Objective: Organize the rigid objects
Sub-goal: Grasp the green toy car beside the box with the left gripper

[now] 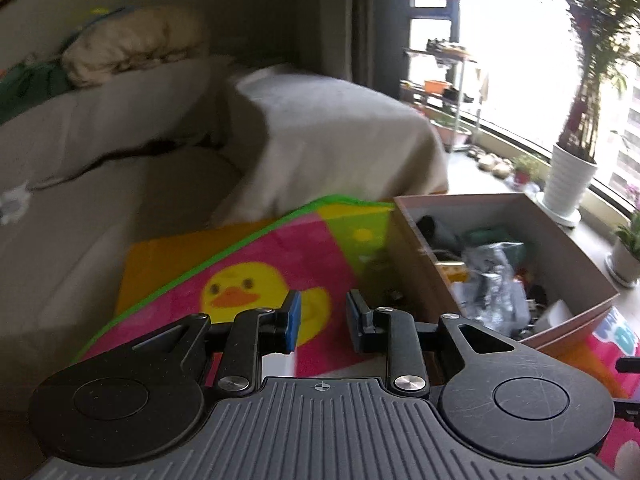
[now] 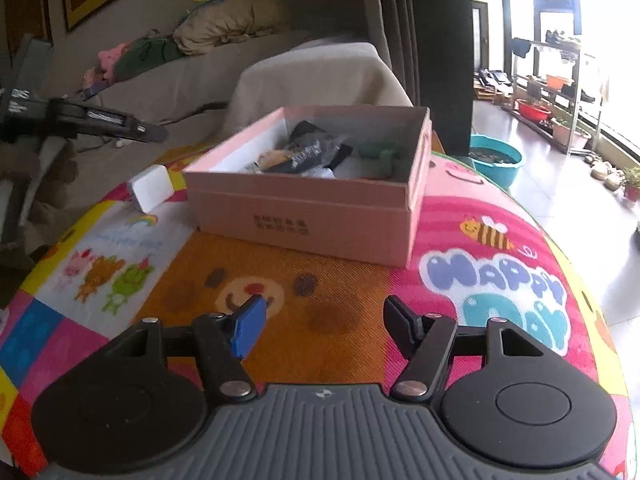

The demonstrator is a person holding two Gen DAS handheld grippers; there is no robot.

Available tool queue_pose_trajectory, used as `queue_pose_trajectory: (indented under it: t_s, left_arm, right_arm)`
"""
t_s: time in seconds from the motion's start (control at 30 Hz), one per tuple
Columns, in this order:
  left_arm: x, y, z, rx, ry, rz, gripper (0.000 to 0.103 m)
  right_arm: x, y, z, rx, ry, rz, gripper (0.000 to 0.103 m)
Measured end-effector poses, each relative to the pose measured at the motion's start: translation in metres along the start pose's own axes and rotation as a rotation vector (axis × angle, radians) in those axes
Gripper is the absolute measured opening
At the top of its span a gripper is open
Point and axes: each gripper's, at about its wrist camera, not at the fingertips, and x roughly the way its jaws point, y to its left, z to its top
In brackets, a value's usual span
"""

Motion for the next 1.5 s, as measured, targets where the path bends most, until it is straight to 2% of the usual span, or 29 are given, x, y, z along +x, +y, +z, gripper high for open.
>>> queue_pose_trajectory:
  t_s: [0.1,0.23,0.37,0.4,0.47,0.63,0.87,0.93,1.03,1.13,1.23,1.37,1.5]
  left_arm:
    - [0.000,0.009,-0.005,-0.023,0.000,0.005,0.028]
    - [0.006,-0.001,-0.004,0.039,0.008,-0.066,0.029]
    - [0.034,0.007,0.009,-0.127,0.054,-0.146,0.028]
    - [0.041,0.007,0.012,-0.130,0.059,-0.166,0.028]
    - [0.054,-0.004,0.018,-0.025,0.079,-0.206,0.028]
    - [0.064,-0.025,0.024,0.355,0.140,-0.209,0.030]
    - [0.065,-0.041,0.021,0.813,0.181,-0.228,0.031]
    - [0.069,-0.049,0.016,0.898,0.222,-0.283,0.031]
    - [0.078,-0.059,0.017,0.974,0.266,-0.344,0.031]
    - [0.091,-0.065,0.019,1.015,0.297,-0.343,0.031]
    - [0.109,-0.067,0.020,1.034,0.343,-0.335,0.037]
    - [0.118,-0.063,0.030,0.929,0.365,-0.344,0.036]
    - [0.114,-0.069,0.029,0.782,0.440,-0.244,0.032]
  right_arm:
    - [0.008,-0.002,-0.003,0.012,0.021,-0.006,0.066]
    - [0.010,0.000,-0.006,-0.001,0.019,-0.011,0.067]
    - [0.010,0.002,-0.008,-0.005,0.018,-0.016,0.069]
    - [0.011,0.003,-0.008,-0.011,0.020,-0.017,0.070]
    - [0.012,0.006,-0.009,-0.026,0.023,-0.026,0.071]
    - [0.013,0.010,-0.010,-0.054,0.029,-0.045,0.072]
    - [0.015,0.010,-0.008,-0.063,0.042,-0.015,0.082]
    - [0.016,0.010,-0.008,-0.064,0.045,-0.009,0.083]
    - [0.016,0.009,-0.007,-0.061,0.046,0.001,0.085]
    - [0.016,0.007,-0.007,-0.052,0.047,0.015,0.087]
    - [0.016,0.005,-0.007,-0.044,0.047,0.032,0.089]
    - [0.015,0.002,-0.007,-0.030,0.044,0.049,0.090]
    - [0.014,-0.001,-0.006,-0.008,0.038,0.065,0.090]
